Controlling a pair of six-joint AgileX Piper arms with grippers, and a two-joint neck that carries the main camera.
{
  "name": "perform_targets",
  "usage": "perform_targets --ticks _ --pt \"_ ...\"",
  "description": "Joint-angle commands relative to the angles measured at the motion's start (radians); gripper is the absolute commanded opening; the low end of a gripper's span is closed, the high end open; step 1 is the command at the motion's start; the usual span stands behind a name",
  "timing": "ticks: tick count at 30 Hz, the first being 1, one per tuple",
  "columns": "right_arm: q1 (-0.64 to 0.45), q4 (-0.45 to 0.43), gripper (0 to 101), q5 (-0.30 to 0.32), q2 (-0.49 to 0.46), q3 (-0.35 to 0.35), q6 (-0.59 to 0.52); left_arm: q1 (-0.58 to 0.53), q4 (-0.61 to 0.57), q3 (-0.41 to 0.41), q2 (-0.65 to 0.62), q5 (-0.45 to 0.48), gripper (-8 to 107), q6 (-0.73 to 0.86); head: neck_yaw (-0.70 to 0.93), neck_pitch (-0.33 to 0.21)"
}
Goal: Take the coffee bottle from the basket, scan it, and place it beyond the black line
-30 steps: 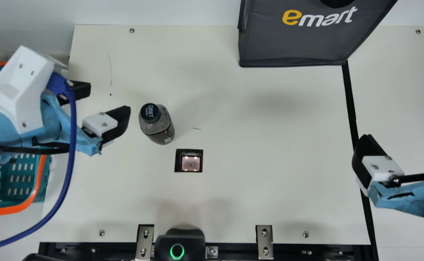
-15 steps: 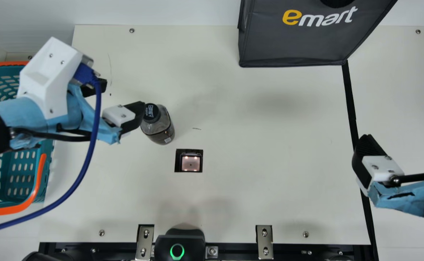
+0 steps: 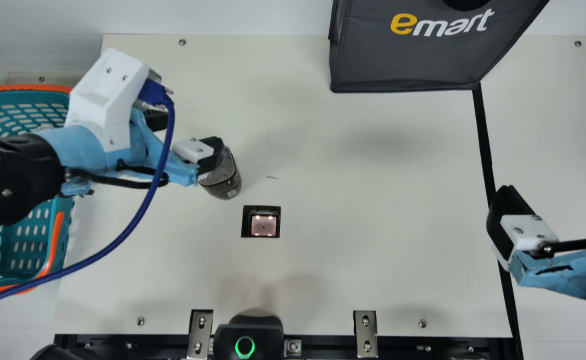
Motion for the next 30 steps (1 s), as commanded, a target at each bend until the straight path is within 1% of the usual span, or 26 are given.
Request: perform_targets --ticks 1,11,20,30 --pt "0.0 0.0 91 0.0 0.0 0.0 0.0 -0.011 0.014 0.005 0.004 -0.002 90 -0.037 0.0 -0.027" --pt "0.0 0.0 91 0.0 0.0 0.0 0.0 -0.051 0.065 0.041 0.025 -0.017 90 -0.138 0.0 -0.027" --pt "0.0 0.0 91 0.0 0.0 0.0 0.0 -0.062 0.091 0.07 0.045 -0.036 90 -0.184 0.0 -0.027" --pt "0.0 0.0 91 0.001 0.0 0.0 0.0 -0.078 0.12 0.079 0.078 -0.058 90 -0.239 0.0 -0.027"
